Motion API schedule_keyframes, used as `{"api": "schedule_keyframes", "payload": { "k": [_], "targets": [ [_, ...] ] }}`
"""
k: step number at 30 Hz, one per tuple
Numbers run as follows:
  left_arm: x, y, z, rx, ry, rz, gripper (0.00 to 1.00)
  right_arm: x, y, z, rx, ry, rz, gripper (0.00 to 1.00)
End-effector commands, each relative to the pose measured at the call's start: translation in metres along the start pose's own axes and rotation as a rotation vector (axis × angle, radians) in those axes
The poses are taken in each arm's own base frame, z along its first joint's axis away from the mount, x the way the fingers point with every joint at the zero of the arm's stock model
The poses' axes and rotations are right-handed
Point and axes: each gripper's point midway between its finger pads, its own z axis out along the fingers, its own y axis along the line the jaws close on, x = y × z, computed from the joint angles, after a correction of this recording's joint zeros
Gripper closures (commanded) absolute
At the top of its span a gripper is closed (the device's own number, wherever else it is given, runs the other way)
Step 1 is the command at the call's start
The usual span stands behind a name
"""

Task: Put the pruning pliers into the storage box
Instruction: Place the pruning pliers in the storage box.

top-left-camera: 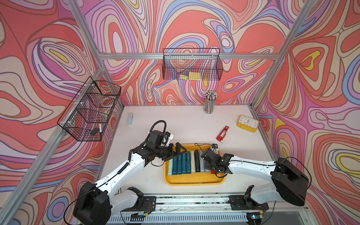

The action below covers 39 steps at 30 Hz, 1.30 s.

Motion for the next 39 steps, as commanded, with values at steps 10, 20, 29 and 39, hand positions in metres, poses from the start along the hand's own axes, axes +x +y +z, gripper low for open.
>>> {"api": "schedule_keyframes", "payload": {
  "k": [10,20,29,39],
  "targets": [
    [-0.005,-0.006,0.001,0.000,-0.005,0.007,0.01,-0.005,0.005,0.008,0.024,-0.018,-0.013,1.00],
    [-0.003,-0.005,0.002,0.000,-0.003,0.004,0.01,-0.008,0.003,0.004,0.026,-0.028,-0.005,0.89],
    [-0.003,-0.006,0.001,0.003,-0.006,0.007,0.01,-0.008,0.000,0.002,0.030,-0.035,0.003,0.80],
    [-0.003,-0.007,0.002,0.005,-0.005,0.007,0.01,-0.015,0.000,-0.009,0.019,-0.060,0.010,0.80]
  ]
}}
